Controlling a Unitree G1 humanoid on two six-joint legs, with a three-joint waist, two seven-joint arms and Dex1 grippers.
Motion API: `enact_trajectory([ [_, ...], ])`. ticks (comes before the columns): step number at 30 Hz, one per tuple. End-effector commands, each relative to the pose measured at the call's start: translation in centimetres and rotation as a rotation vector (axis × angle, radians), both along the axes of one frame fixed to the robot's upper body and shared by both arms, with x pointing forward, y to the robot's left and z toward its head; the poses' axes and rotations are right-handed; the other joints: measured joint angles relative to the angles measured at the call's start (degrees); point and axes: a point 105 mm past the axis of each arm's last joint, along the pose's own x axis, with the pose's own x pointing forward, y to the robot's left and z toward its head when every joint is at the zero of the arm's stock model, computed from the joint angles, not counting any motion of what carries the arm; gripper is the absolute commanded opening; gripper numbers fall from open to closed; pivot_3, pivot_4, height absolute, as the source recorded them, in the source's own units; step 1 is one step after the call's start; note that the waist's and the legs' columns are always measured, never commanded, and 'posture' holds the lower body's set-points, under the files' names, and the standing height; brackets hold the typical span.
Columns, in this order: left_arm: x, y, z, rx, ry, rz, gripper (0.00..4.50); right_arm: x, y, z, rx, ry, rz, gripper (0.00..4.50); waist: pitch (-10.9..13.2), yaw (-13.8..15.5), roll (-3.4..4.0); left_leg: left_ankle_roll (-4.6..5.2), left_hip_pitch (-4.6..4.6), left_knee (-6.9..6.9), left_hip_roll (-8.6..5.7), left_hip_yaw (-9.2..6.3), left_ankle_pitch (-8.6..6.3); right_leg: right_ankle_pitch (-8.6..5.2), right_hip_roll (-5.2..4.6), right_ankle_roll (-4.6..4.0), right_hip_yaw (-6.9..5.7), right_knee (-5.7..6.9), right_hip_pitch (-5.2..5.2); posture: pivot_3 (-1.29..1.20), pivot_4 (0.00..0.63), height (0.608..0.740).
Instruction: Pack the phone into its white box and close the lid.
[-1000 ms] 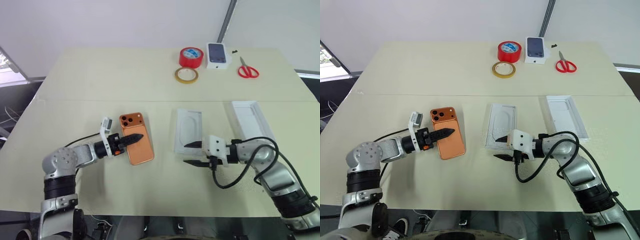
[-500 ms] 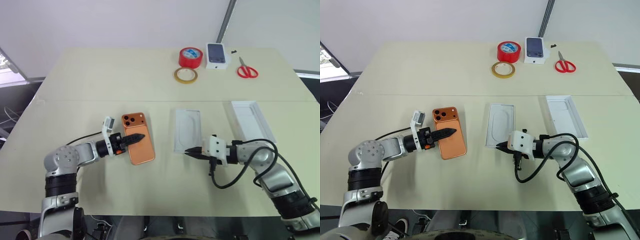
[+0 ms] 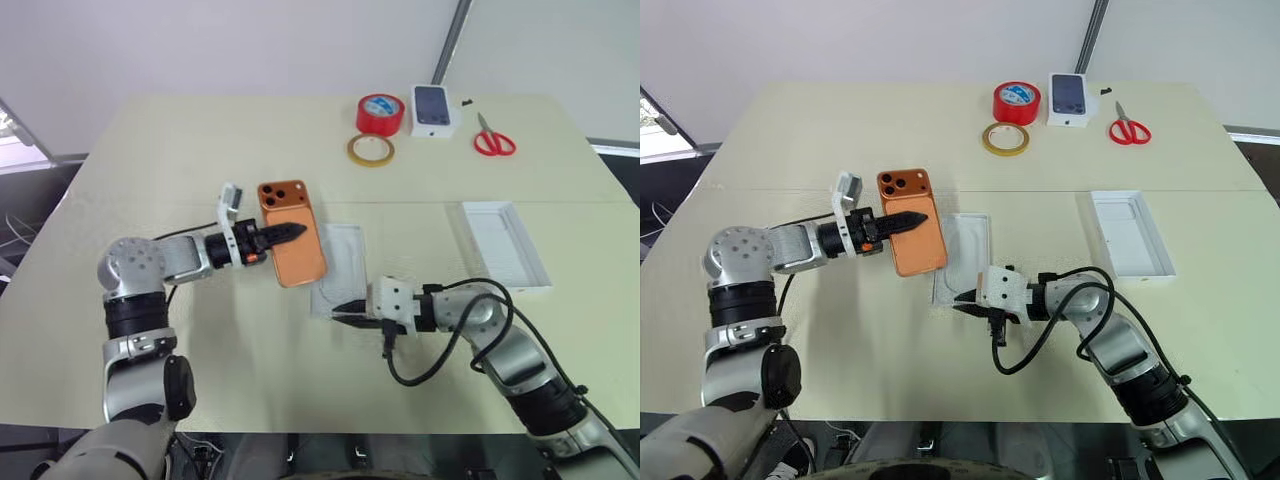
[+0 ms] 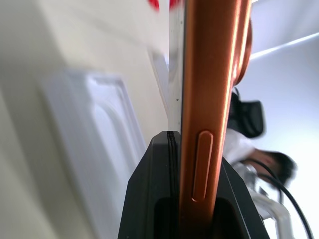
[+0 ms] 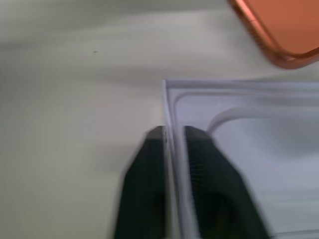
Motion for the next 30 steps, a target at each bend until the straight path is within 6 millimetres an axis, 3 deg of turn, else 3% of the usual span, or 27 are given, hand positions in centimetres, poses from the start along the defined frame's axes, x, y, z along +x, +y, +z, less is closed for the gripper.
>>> enact_trajectory([
  [1, -0.2, -0.6, 1.2, -0.039, -0.018, -0.038, 0.0, 0.0, 0.4, 1.3, 0.019, -0.075, 0.026, 2.38, 0.01, 0.0, -0.01, -0.01, 0.0, 0.01, 0.0, 0.0, 0.01, 0.0, 0.0, 0.0, 0.0, 0.0, 0.0, 0.0, 0.15, 0.74],
  [2, -0.1, -0.8, 1.0, -0.038, -0.014, -0.039, 0.0, 0.1, 0.1, 1.7, 0.032, -0.081, 0.016, 2.89, 0.01, -0.04, -0.01, -0.02, 0.0, 0.01, 0.0, 0.0, 0.01, 0.0, 0.0, 0.0, 0.0, 0.01, 0.01, 0.0, 0.15, 0.74],
  [7, -0.5, -2.3, 0.8, -0.052, 0.0, -0.104, 0.0, 0.3, -2.8, 4.1, 0.086, -0.055, -0.049, 2.89, 0.01, 0.18, -0.02, -0.09, 0.02, 0.07, 0.0, -0.01, 0.05, 0.0, 0.0, 0.0, 0.0, 0.09, 0.05, 0.0, 0.15, 0.74],
  [13, 0.2, -4.0, -0.1, 0.005, -0.02, -0.124, 0.0, 1.4, -7.4, 3.2, -0.031, -0.087, -0.176, 2.89, 0.01, 1.19, -0.03, -0.05, 0.02, 0.05, 0.0, 0.0, 0.02, 0.0, 0.0, 0.0, 0.0, 0.02, 0.05, 0.0, 0.15, 0.74],
  [20, 0.2, -5.0, -1.2, 0.055, 0.038, -0.193, 0.0, 1.6, -6.5, 3.2, -0.016, -0.116, -0.184, 2.89, 0.01, 1.17, -0.03, -0.07, 0.02, 0.05, 0.0, 0.01, 0.04, 0.0, 0.02, 0.0, 0.0, 0.06, 0.04, 0.0, 0.15, 0.74],
  [25, 0.5, -5.2, -0.6, 0.039, 0.029, -0.208, 2.28, 1.7, -6.1, 3.1, -0.003, -0.121, -0.192, 2.96, 0.02, 1.19, -0.03, -0.07, 0.02, 0.06, 0.0, 0.01, 0.05, 0.0, 0.02, 0.0, 0.0, 0.06, 0.04, 0.0, 0.15, 0.74],
  [29, 0.5, -5.1, -0.6, 0.088, 0.014, -0.217, 4.4, 1.9, -5.9, 3.0, 0.0, -0.124, -0.193, 2.96, 0.01, 1.19, -0.02, -0.07, 0.01, 0.07, 0.0, 0.01, 0.05, 0.0, 0.02, 0.0, 0.0, 0.06, 0.05, 0.0, 0.15, 0.74],
  [30, 0.3, -5.1, -0.4, 0.092, 0.011, -0.228, 4.46, 1.9, -5.7, 3.0, 0.004, -0.125, -0.192, 2.96, 0.01, 1.14, -0.02, -0.07, 0.02, 0.07, 0.0, 0.01, 0.05, 0.0, 0.02, 0.0, 0.0, 0.06, 0.05, 0.0, 0.15, 0.74],
])
